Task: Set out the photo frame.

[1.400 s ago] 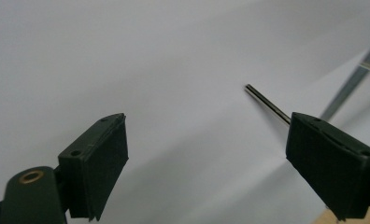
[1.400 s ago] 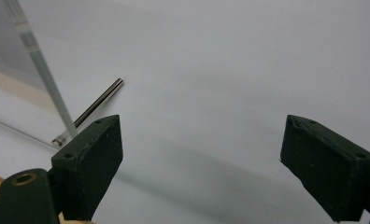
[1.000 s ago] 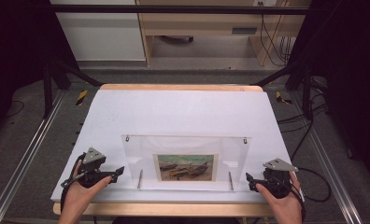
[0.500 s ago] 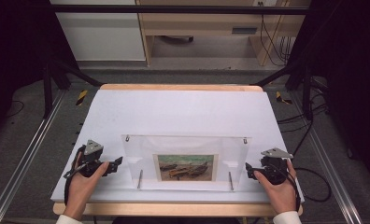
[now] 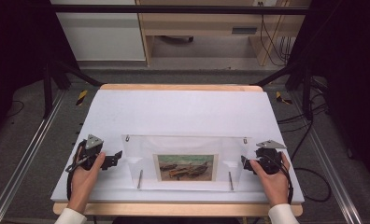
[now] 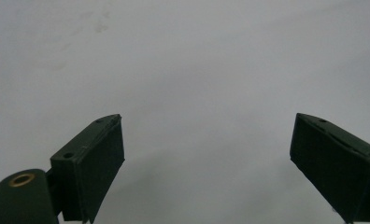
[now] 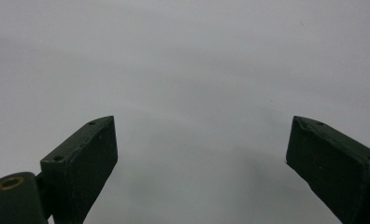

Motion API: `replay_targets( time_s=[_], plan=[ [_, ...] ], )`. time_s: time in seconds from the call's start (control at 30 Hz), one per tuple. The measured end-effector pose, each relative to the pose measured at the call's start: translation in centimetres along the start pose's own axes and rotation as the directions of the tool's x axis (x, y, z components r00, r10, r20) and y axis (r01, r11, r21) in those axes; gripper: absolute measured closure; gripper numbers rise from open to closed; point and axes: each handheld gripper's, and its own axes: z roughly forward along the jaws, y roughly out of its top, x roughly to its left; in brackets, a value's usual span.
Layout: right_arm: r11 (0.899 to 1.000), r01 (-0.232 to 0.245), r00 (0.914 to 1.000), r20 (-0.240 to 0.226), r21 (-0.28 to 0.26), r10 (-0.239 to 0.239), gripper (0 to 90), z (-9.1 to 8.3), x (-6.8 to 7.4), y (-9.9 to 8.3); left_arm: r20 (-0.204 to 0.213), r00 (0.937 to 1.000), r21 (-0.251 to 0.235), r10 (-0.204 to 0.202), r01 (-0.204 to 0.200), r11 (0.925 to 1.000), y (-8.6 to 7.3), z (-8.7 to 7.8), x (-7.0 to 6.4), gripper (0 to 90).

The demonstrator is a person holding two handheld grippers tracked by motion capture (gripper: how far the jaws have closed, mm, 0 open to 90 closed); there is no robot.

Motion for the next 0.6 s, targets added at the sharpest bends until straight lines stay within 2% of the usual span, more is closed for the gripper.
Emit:
replay_targets(
  time_s=[0.03, 0.07, 0.1, 0.13, 0.2, 0.27, 0.33, 0.43, 0.6],
  plan=[
    [1.000, -0.011, 0.9999, -0.003, -0.001, 0.011, 9.3, 0.1, 0.0, 0.2, -0.001, 1.0000, 0.007, 0.001, -0.001, 1.0000, 0.0, 0.0, 0.1, 9.4],
    [0.999, -0.041, 0.9991, -0.011, -0.008, 0.041, 9.8, 0.4, -0.1, 0.4, -0.006, 0.9999, 0.025, -0.008, 0.008, 0.9996, 0.0, 0.1, 0.3, 9.5],
    [0.999, -0.041, 0.9991, -0.011, -0.008, 0.041, 9.8, 0.4, -0.1, 0.4, -0.006, 0.9999, 0.025, -0.008, 0.008, 0.9996, 0.0, 0.1, 0.3, 9.6],
    [0.999, -0.052, 0.9985, -0.015, -0.011, 0.052, 10.4, 0.5, -0.2, 0.5, -0.011, 0.9999, 0.049, -0.013, 0.013, 0.9987, -0.1, 0.1, 0.5, 9.6],
    [0.996, -0.085, 0.9962, -0.019, -0.004, 0.084, 11.1, 0.6, -0.4, 0.7, -0.005, 0.9995, 0.053, -0.031, 0.031, 0.9981, -0.1, -0.1, 0.8, 10.1],
    [0.994, -0.105, 0.9943, -0.017, 0.017, 0.105, 11.2, 0.6, -0.5, 0.6, 0.008, 0.9989, 0.054, -0.047, 0.047, 0.9974, 0.0, -0.4, 1.0, 10.1],
    [0.993, -0.111, 0.9936, -0.016, 0.045, 0.112, 11.1, 0.5, -0.7, 0.4, -0.011, 0.9986, 0.071, -0.052, 0.052, 0.9961, 0.0, -0.7, 1.1, 9.9],
    [0.988, -0.138, 0.9896, -0.033, 0.074, 0.140, 11.0, 0.0, -0.7, 0.0, -0.020, 0.9986, 0.082, -0.049, 0.050, 0.9954, 0.0, -1.0, 1.1, 9.6],
    [0.986, -0.142, 0.9888, -0.035, 0.083, 0.145, 11.4, -0.9, -0.8, -1.0, -0.033, 0.9993, 0.130, -0.020, 0.025, 0.9912, -0.1, -1.4, 0.5, 9.3]
  ],
)
